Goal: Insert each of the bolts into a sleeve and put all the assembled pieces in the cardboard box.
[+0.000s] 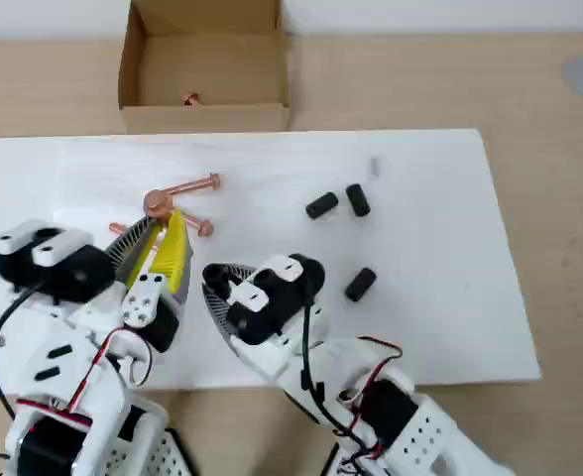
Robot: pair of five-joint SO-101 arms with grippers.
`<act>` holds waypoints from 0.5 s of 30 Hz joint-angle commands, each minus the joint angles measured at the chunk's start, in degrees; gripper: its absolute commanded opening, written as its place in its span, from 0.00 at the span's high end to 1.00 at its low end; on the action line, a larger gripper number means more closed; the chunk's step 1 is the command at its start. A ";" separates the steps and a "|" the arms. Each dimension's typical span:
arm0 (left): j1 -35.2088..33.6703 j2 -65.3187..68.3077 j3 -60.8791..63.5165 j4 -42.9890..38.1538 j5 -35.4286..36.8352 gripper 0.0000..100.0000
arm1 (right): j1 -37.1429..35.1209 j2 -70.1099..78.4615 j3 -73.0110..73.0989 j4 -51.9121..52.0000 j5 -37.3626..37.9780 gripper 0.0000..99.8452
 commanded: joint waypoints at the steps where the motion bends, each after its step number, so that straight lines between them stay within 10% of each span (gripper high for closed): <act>1: 1.14 -0.13 -3.43 -1.05 3.25 0.99 | -0.66 -1.45 -0.31 -1.67 0.35 0.99; 15: 5.63 -0.31 2.99 -1.58 5.80 0.99 | -0.31 -1.45 0.92 -6.51 0.35 0.99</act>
